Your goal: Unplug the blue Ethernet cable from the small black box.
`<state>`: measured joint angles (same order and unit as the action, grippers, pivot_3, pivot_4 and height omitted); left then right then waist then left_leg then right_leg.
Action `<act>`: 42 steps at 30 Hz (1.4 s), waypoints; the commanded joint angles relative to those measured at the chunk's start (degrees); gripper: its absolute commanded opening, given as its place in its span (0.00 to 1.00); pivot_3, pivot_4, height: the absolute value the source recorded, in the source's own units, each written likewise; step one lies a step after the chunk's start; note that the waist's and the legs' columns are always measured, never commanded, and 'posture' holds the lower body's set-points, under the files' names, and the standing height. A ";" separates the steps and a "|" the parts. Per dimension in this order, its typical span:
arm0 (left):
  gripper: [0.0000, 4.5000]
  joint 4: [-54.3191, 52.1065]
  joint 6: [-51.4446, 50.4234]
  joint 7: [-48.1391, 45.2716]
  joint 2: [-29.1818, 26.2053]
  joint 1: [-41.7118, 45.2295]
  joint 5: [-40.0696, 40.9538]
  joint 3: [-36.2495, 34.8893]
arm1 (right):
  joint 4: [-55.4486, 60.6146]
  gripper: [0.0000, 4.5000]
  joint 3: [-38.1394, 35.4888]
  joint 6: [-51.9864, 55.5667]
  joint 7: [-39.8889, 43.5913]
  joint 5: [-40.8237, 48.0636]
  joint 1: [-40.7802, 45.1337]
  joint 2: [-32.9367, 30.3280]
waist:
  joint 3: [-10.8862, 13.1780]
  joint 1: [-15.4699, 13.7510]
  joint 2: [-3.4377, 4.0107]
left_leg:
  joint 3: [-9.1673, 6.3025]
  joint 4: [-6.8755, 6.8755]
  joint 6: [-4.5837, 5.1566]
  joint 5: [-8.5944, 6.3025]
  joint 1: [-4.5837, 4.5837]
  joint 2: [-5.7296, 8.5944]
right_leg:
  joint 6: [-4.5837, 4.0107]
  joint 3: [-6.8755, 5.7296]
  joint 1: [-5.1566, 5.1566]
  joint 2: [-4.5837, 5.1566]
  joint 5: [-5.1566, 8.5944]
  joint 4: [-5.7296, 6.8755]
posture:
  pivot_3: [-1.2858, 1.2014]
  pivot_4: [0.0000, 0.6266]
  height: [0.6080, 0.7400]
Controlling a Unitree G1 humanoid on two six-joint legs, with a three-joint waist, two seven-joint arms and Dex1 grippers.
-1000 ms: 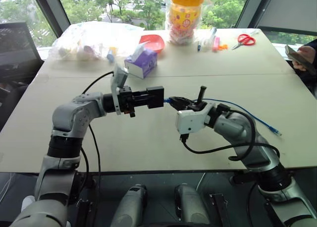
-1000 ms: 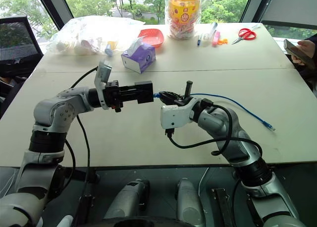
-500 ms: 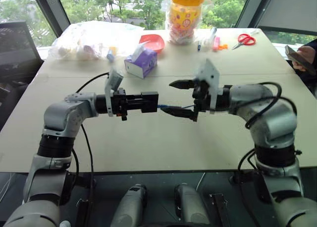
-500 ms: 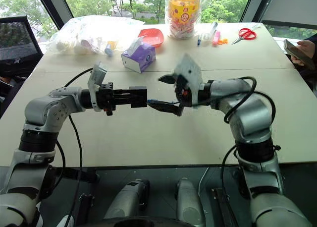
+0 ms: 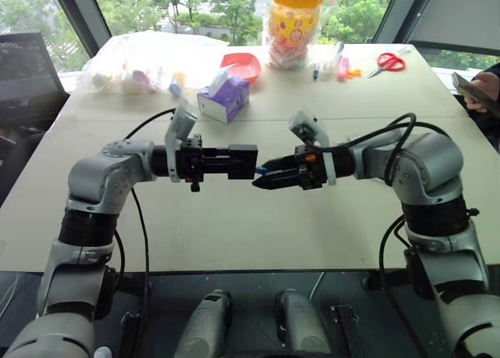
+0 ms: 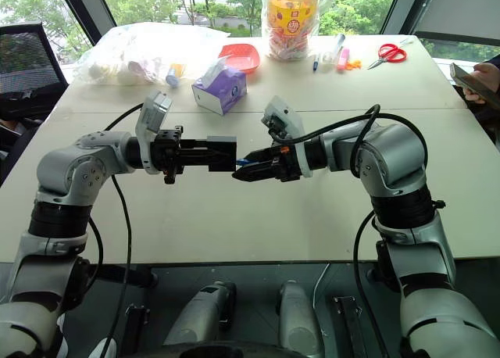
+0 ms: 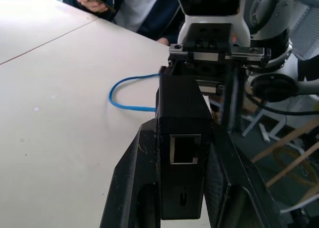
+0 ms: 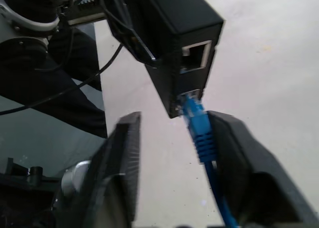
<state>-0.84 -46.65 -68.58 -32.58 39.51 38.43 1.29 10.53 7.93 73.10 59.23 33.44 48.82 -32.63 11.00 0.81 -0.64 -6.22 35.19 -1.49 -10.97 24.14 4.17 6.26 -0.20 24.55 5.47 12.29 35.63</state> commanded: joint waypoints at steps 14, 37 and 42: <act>0.11 -4.15 3.76 -2.50 -1.49 -1.65 -1.09 1.73 | -0.43 0.26 6.21 -1.32 5.22 3.20 5.66 -3.42 | 0.00 0.04 0.00 | 0.00 0.00 0.01 0.00 0.05 0.00 | 0.00 -0.01 0.00 -0.01 0.00 -0.10 | 0.52 0.24 1.00; 0.11 -4.77 6.31 -4.62 -2.50 -2.06 -2.34 3.82 | -0.04 0.01 12.15 -3.32 8.82 2.53 7.58 -5.48 | 0.00 0.03 0.00 | -0.01 0.00 0.01 -0.01 0.10 -0.01 | 0.00 -0.02 0.02 -0.01 0.00 -0.13 | 0.52 0.24 1.00; 0.11 -5.23 6.50 -4.91 -3.03 -2.76 -2.56 3.67 | -0.52 0.01 13.20 -4.80 8.33 0.95 6.80 -6.19 | 0.00 0.08 0.00 | -0.01 0.00 0.01 -0.01 0.10 -0.01 | 0.00 -0.02 0.03 -0.01 0.00 -0.13 | 0.52 0.24 1.00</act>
<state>-4.65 -41.64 -73.58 -35.34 36.52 35.59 5.87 8.22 20.41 69.33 66.69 34.36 54.58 -38.68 11.00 0.89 -0.64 -6.23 35.20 -1.48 -10.98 24.25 4.17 6.27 -0.22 24.58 5.46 12.28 35.50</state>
